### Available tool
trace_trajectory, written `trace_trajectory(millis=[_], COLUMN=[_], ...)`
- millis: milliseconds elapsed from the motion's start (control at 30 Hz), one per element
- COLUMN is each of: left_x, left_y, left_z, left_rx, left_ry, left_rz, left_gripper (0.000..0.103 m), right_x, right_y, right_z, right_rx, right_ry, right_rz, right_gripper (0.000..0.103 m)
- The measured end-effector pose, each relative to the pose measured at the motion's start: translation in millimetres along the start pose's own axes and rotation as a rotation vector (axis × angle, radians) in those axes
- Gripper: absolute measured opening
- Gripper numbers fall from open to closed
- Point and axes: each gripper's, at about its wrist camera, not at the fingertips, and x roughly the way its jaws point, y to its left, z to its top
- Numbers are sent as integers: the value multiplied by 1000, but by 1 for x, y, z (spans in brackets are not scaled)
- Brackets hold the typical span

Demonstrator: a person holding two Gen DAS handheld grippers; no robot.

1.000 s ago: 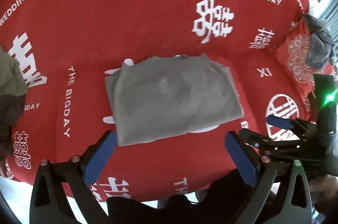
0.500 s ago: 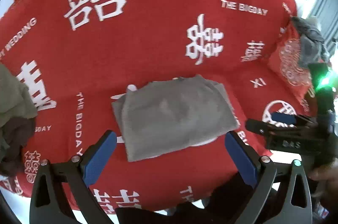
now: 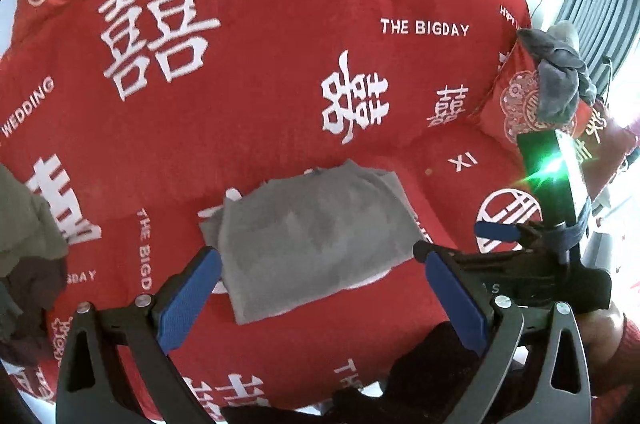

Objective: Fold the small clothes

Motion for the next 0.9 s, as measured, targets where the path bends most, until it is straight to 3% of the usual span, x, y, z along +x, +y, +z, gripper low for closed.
trace_trajectory(millis=[100,233,433,900], left_x=[9,20,33,56], left_y=[-3,7,19,18], left_z=[2,2,0,-1], left_rx=[30,-9,-70,-78], left_ry=[35,79,124,173], left_rz=[84,117,139,170], left_gripper=[103,103,103,103], right_x=[2,2,5,13], right_y=[-3,-8,-19,-41], right_z=[2,5,8,9], right_rx=[12,32,65,99], right_ry=[9,8,30,81], right_rz=[5,13,19,3], right_gripper=[94,94,94,94])
